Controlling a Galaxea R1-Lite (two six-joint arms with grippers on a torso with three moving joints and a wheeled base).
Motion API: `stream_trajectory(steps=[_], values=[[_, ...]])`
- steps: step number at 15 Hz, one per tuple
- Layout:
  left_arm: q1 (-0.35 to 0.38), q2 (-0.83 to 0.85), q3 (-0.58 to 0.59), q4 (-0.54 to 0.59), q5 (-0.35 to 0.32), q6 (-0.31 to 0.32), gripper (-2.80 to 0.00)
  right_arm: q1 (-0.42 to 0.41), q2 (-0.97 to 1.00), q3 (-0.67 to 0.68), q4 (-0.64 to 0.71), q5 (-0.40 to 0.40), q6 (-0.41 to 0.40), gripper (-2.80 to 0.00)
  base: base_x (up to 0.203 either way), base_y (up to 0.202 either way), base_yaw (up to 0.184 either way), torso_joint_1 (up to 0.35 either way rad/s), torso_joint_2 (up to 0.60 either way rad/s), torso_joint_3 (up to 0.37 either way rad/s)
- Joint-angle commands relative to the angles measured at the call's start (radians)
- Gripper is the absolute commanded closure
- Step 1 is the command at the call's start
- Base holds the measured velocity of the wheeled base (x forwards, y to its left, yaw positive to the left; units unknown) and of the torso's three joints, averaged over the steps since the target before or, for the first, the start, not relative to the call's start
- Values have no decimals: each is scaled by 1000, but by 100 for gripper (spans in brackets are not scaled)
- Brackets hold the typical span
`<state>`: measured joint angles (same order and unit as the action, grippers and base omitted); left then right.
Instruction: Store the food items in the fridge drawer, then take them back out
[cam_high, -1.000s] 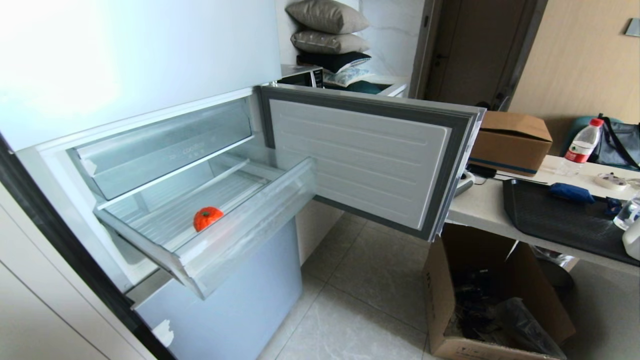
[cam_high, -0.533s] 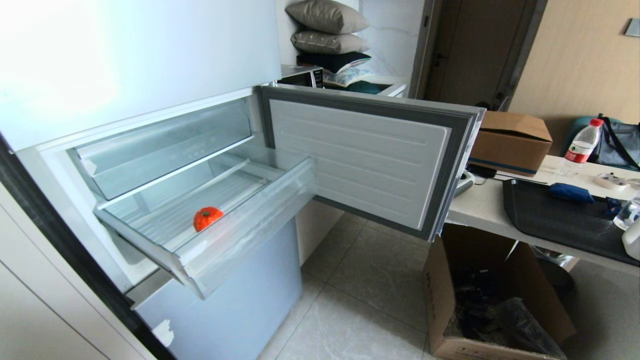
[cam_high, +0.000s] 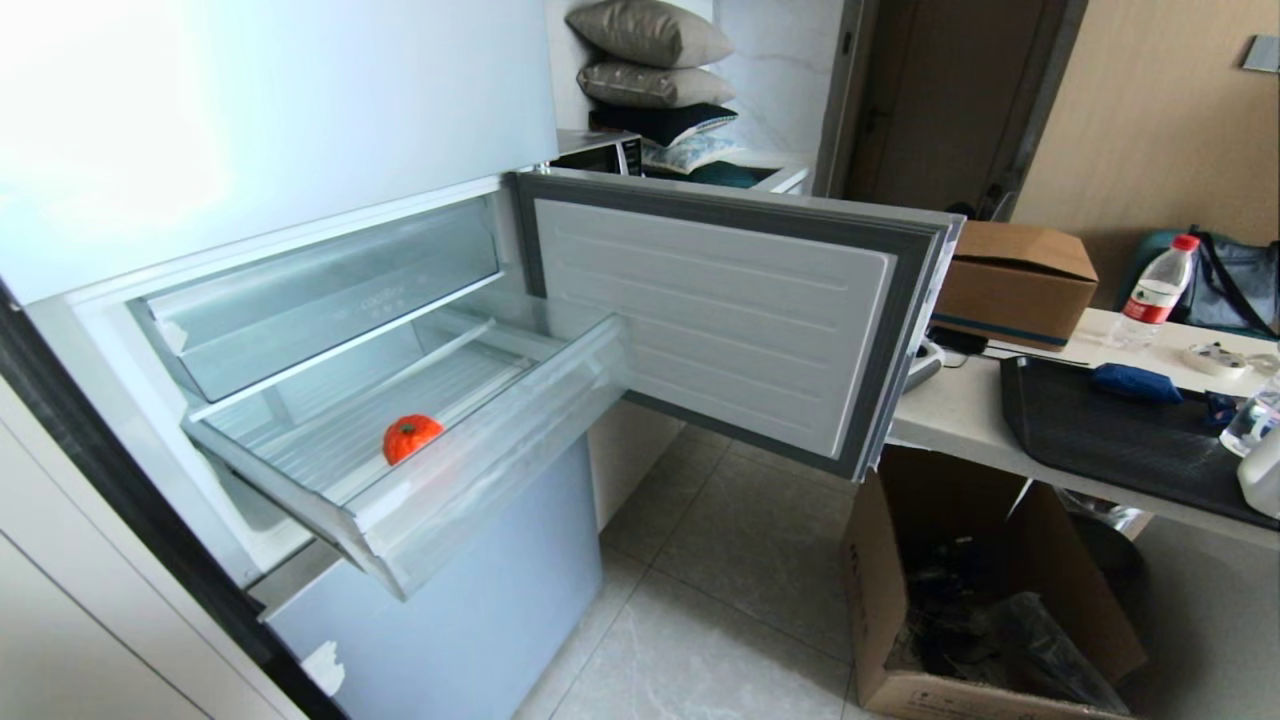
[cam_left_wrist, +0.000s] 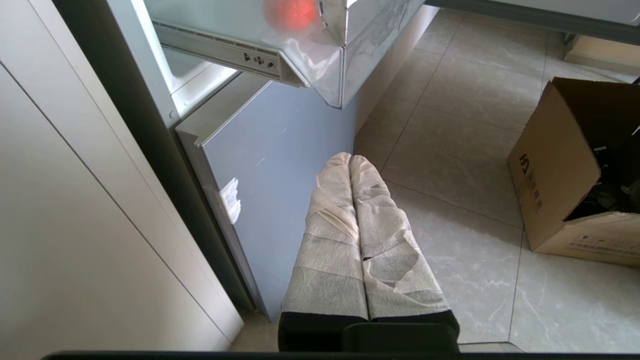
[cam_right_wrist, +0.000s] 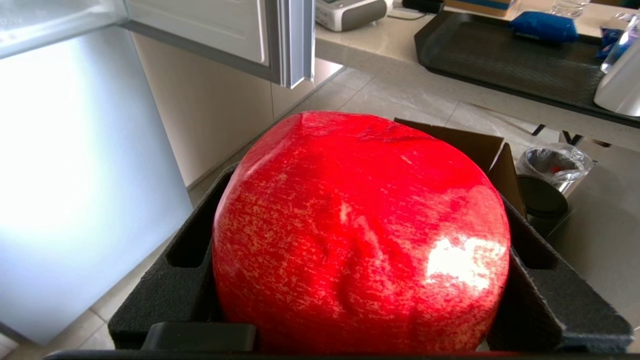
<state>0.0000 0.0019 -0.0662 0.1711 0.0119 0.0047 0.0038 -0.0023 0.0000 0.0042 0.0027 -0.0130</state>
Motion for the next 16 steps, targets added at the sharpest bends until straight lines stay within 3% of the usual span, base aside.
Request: stream_trajectory(steps=[1, 16], values=[[0, 0, 0, 1, 0, 0, 0, 1, 1, 0, 0, 0, -1, 0, 0, 0, 0, 0, 0, 0], [0, 0, 0, 1, 0, 0, 0, 1, 1, 0, 0, 0, 1, 0, 0, -10, 167, 2, 2, 3]])
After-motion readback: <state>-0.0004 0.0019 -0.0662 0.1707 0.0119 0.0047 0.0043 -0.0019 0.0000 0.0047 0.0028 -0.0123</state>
